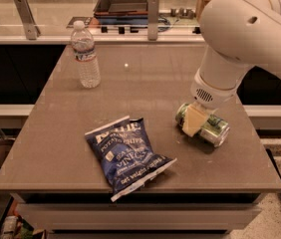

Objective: Place green can upright

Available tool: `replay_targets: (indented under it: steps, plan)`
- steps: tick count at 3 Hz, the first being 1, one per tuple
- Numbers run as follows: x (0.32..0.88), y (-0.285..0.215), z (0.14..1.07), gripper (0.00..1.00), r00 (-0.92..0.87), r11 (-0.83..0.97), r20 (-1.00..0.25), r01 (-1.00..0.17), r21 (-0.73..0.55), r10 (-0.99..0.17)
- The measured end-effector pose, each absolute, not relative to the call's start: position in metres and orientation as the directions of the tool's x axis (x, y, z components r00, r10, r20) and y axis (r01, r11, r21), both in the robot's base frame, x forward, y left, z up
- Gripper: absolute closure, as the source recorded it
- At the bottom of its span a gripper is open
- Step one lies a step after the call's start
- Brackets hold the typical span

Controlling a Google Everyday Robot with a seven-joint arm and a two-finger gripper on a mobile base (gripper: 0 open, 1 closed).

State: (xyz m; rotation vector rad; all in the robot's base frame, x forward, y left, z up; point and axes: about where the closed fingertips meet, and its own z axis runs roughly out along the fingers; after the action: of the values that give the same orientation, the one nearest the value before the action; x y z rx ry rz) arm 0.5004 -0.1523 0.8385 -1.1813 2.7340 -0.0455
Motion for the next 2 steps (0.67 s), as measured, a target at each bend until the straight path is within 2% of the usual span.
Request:
replay_targets:
  steps: [1, 2]
  plan:
    - [0.5, -0.1521, 0.8388, 0.87, -0.674, 0.687, -0.137, -0.721, -0.093, -0.726]
    - [0.4996, -0.1521, 0.839, 1.0, -0.674, 0.687, -0.138, -0.721, -0.094, -0.726]
